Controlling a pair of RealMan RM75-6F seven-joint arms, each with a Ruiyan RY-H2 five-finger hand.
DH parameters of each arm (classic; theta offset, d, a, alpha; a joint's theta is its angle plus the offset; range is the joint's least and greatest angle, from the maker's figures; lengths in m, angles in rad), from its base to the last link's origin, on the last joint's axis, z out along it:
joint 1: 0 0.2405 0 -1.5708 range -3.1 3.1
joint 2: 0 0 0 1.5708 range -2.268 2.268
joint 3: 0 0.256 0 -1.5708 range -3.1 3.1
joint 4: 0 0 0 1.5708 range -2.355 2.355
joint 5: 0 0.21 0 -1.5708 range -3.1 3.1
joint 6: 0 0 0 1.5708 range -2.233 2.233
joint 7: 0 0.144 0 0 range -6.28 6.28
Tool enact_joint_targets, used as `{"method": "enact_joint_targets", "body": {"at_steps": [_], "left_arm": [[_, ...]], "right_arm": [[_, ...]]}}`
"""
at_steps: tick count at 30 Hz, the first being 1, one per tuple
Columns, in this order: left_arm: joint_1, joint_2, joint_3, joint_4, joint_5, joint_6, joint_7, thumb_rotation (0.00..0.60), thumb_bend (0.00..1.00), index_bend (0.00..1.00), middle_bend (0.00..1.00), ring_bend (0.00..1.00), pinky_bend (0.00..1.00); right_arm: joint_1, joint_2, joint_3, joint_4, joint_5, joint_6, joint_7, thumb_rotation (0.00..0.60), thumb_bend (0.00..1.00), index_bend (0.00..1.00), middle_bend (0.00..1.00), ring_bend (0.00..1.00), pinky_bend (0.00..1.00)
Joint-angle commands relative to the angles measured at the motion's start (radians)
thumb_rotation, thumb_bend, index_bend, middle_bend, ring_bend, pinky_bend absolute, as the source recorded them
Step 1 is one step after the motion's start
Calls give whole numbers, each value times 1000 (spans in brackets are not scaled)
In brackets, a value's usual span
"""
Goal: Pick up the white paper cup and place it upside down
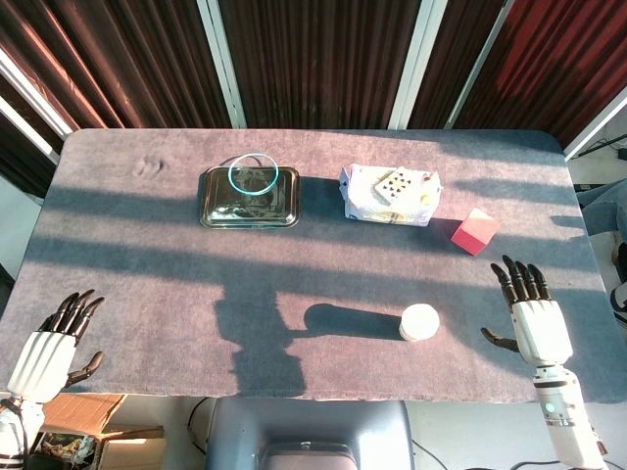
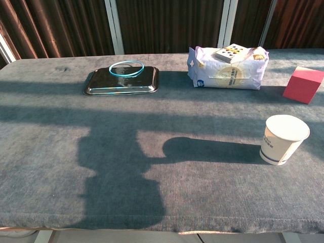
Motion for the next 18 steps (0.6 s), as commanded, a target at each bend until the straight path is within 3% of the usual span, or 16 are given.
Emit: {"method": "enact_joint_targets", "body": {"at_steps": [1,11,18], "left_arm": [[-1,0,0,0,-1,-4,0,600,297,108,39,0,285],[-1,4,0,-3,-7,-8,-4,600,297,108,39,0,286],[1,7,0,-6,-5,-2,-8,600,297,108,39,0,286]], "right_arm": [[-3,2,1,3,-14,-4,17,600,259,63,41,0,116],[15,102,-60,-69,-82,-126,207,600,234,66,36,0,132],[62,53,-50,-24,-54,-255,250,600,213,96,93,64,198]]}}
